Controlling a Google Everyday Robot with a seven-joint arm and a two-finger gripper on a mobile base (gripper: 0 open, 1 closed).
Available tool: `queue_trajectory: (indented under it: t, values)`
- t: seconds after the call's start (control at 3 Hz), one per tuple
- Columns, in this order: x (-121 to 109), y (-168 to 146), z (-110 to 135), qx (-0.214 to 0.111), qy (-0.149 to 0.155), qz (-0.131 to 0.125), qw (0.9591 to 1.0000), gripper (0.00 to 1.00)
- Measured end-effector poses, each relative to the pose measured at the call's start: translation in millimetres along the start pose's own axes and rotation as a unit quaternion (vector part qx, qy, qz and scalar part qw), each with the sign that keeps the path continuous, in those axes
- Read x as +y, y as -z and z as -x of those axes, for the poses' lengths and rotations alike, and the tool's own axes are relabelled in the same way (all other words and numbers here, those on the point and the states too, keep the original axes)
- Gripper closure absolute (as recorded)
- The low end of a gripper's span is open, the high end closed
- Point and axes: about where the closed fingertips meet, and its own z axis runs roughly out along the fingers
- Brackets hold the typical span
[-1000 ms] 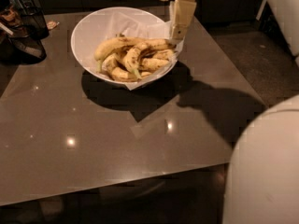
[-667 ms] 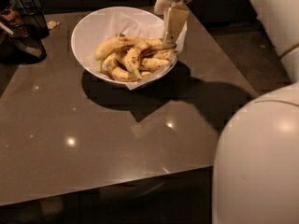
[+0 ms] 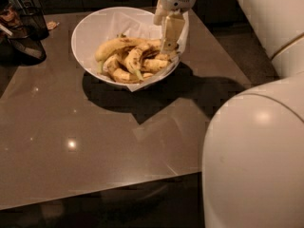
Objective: Pick banana from white bowl
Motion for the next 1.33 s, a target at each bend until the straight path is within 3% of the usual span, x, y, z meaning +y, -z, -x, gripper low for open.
queue_trajectory:
  t: [1.0,1.33]
  values:
    - [-20.5,-24.3,-0.8,-0.008,-0.012,0.013,0.9998,0.46]
    - [-24.7,-29.4,-2.5,-0.010,-0.015,0.016,0.9997,0.46]
